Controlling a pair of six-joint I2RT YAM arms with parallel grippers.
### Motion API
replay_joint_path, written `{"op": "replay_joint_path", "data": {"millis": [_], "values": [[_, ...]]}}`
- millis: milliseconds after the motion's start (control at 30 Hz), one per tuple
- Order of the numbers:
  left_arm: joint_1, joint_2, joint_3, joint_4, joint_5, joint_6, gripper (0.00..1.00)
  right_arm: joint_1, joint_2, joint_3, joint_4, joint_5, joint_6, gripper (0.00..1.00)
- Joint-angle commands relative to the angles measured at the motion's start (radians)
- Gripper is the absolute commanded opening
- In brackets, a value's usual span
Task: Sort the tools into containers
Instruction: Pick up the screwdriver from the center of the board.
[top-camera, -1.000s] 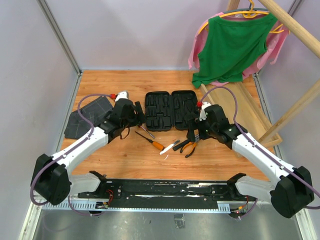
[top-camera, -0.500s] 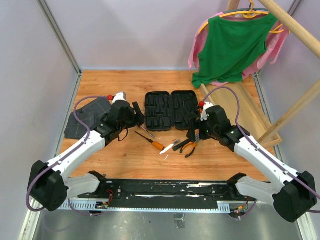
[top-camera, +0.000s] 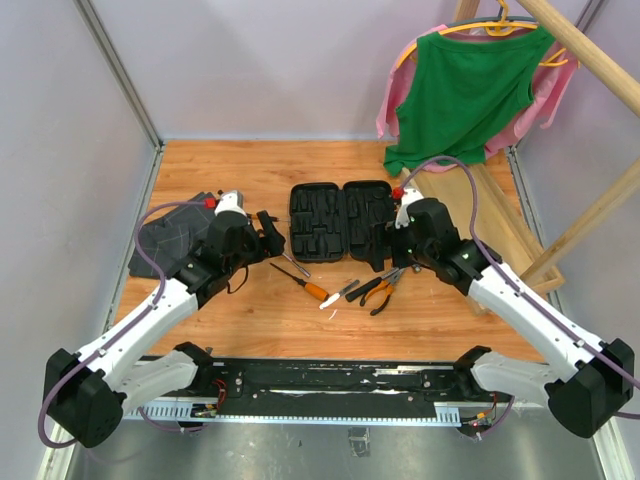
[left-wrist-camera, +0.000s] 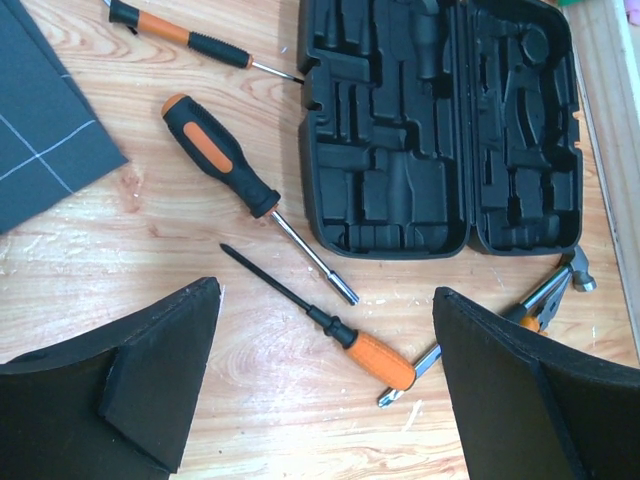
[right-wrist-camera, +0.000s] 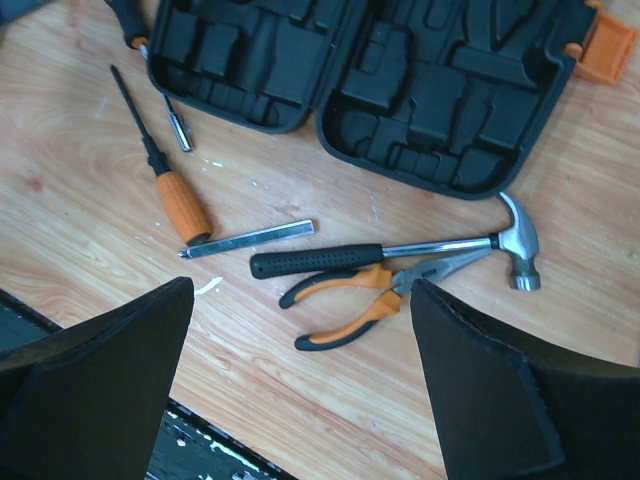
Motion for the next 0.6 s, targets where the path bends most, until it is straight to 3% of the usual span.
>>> {"op": "replay_joint_path", "data": {"millis": [0,333,567], "values": [[0.007,-0.016,-0.013,-0.026,0.01,0.022,0.91,0.043,0.047,0.08,-0.002,0.014,-0.028,0.9],[0.016,0.008,-0.008,-0.019,-0.004,0.034,0.91,0.12,0.22,0.15,0.062,-0.005,-0.052,0.9],[0.094,0.051,0.023,-0.003,0.053,0.056,0.91,0.125,0.368,0.218,0.08,-0.064,-0.063,0.9]]}}
